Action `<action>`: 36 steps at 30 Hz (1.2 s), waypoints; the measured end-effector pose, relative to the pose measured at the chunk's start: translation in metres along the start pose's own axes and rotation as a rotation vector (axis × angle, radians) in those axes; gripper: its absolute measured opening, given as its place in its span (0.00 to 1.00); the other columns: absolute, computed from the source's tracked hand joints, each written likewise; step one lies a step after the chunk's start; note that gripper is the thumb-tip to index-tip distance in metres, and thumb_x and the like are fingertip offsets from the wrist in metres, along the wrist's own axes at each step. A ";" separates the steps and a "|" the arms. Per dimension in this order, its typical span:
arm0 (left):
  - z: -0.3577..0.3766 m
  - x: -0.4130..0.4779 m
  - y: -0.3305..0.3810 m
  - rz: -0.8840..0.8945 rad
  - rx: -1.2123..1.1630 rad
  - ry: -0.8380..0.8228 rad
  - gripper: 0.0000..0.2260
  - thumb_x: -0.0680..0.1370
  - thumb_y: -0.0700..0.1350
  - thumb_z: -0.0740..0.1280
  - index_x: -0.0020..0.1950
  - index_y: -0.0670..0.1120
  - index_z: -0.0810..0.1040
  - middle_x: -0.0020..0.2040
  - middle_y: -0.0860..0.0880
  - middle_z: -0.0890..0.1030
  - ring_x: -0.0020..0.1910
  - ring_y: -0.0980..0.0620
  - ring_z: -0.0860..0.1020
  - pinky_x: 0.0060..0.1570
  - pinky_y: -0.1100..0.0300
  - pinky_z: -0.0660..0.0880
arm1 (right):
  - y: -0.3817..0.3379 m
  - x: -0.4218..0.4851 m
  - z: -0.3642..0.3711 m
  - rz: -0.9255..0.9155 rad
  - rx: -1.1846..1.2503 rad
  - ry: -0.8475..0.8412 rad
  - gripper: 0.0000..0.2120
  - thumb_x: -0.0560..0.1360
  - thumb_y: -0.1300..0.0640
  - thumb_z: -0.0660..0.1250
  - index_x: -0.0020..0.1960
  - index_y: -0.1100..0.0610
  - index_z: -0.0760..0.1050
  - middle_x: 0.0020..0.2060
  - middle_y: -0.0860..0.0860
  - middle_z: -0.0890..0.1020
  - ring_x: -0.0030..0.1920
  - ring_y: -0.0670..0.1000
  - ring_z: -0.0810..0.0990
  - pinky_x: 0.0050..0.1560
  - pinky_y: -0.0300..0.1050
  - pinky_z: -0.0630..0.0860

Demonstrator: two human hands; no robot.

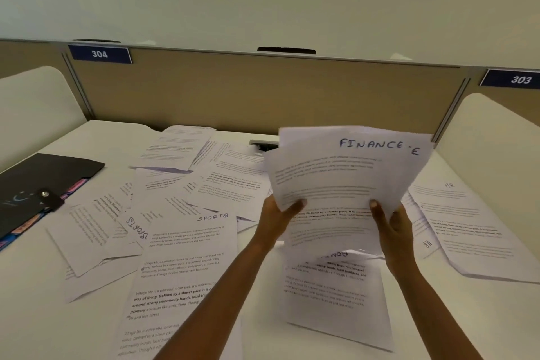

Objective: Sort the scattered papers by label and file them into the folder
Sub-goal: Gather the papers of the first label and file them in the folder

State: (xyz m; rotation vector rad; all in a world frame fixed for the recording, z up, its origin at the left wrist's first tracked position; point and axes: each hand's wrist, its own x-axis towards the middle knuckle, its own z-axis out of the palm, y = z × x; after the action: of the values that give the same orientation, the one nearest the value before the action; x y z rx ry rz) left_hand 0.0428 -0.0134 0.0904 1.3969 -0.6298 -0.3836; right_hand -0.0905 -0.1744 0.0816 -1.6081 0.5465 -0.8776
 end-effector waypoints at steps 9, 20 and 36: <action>-0.026 -0.002 0.001 -0.093 -0.076 0.092 0.06 0.76 0.38 0.65 0.46 0.48 0.77 0.41 0.55 0.83 0.40 0.55 0.82 0.43 0.57 0.81 | 0.007 -0.001 0.019 0.131 -0.046 -0.119 0.10 0.77 0.56 0.61 0.57 0.56 0.71 0.42 0.47 0.79 0.49 0.58 0.79 0.38 0.39 0.75; -0.061 -0.012 0.006 -0.127 -0.056 0.030 0.07 0.74 0.37 0.66 0.48 0.48 0.77 0.41 0.54 0.83 0.37 0.57 0.83 0.34 0.63 0.79 | 0.004 -0.021 0.054 0.089 0.021 -0.118 0.44 0.61 0.27 0.62 0.67 0.54 0.59 0.54 0.52 0.77 0.50 0.50 0.81 0.45 0.53 0.82; -0.198 -0.001 0.014 -0.188 -0.184 0.648 0.19 0.75 0.37 0.66 0.66 0.38 0.70 0.62 0.42 0.75 0.59 0.45 0.74 0.58 0.55 0.71 | 0.023 -0.075 0.167 0.475 -0.484 -0.307 0.31 0.76 0.50 0.63 0.72 0.61 0.57 0.56 0.55 0.76 0.53 0.53 0.77 0.53 0.45 0.75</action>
State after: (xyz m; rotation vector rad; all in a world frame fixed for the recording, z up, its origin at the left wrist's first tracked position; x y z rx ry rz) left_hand 0.1626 0.1447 0.0943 1.3071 0.0665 -0.1144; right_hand -0.0022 -0.0199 0.0317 -1.8854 0.9178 -0.1386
